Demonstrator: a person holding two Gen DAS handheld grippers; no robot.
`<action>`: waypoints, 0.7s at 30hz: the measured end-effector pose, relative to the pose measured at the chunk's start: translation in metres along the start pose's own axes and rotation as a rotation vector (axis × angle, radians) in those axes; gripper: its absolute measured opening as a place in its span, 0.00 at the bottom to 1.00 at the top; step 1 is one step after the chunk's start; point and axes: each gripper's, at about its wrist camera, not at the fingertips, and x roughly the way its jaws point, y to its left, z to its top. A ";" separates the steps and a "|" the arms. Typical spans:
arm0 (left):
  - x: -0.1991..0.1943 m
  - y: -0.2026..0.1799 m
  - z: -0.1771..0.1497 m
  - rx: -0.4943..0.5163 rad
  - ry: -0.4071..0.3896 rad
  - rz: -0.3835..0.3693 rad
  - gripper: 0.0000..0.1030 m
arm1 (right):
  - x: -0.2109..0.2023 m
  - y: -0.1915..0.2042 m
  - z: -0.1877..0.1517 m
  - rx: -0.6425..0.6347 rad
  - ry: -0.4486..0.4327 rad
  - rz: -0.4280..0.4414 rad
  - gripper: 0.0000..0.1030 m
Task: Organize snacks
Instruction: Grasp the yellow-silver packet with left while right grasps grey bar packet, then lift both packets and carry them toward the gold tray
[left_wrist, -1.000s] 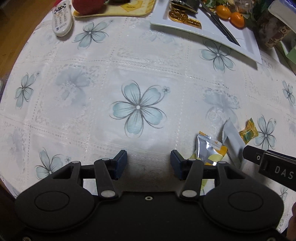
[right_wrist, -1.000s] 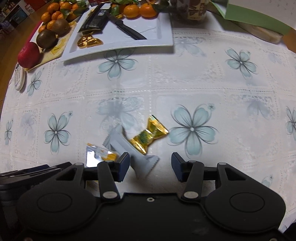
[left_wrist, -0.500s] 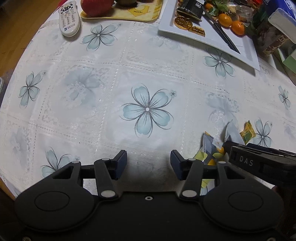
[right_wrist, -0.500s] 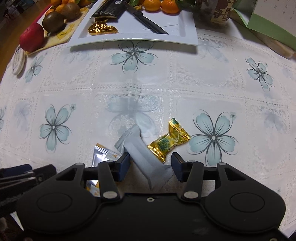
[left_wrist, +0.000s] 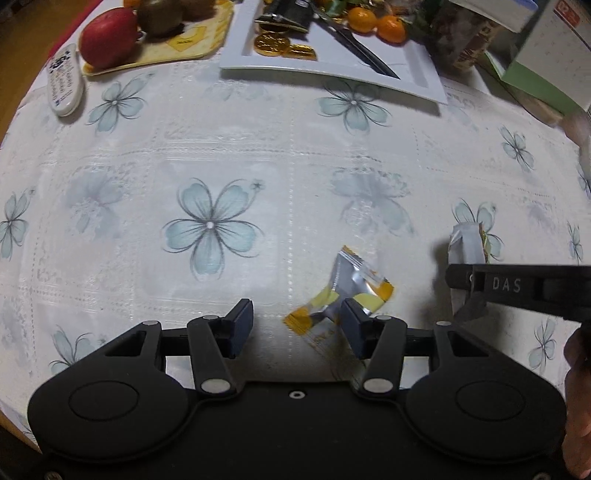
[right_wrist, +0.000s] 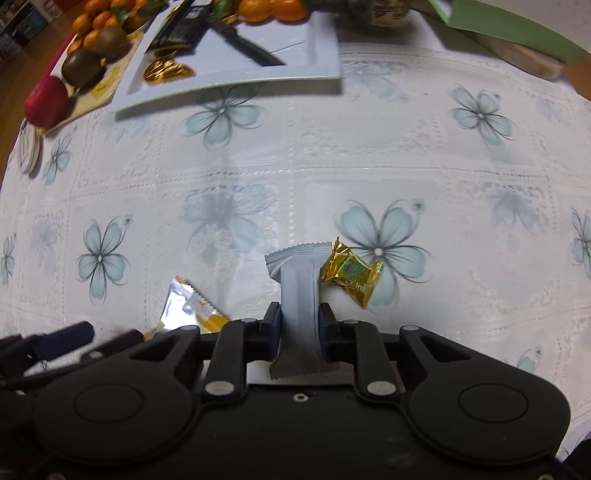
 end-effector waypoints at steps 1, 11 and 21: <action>0.003 -0.005 0.000 0.020 0.005 -0.002 0.57 | -0.002 -0.004 0.000 0.009 -0.003 -0.003 0.20; 0.026 -0.034 -0.001 0.115 0.021 0.039 0.57 | -0.015 -0.027 0.003 0.068 0.002 0.027 0.20; 0.038 -0.039 0.002 0.101 0.031 0.060 0.58 | -0.021 -0.034 0.001 0.085 0.001 0.036 0.20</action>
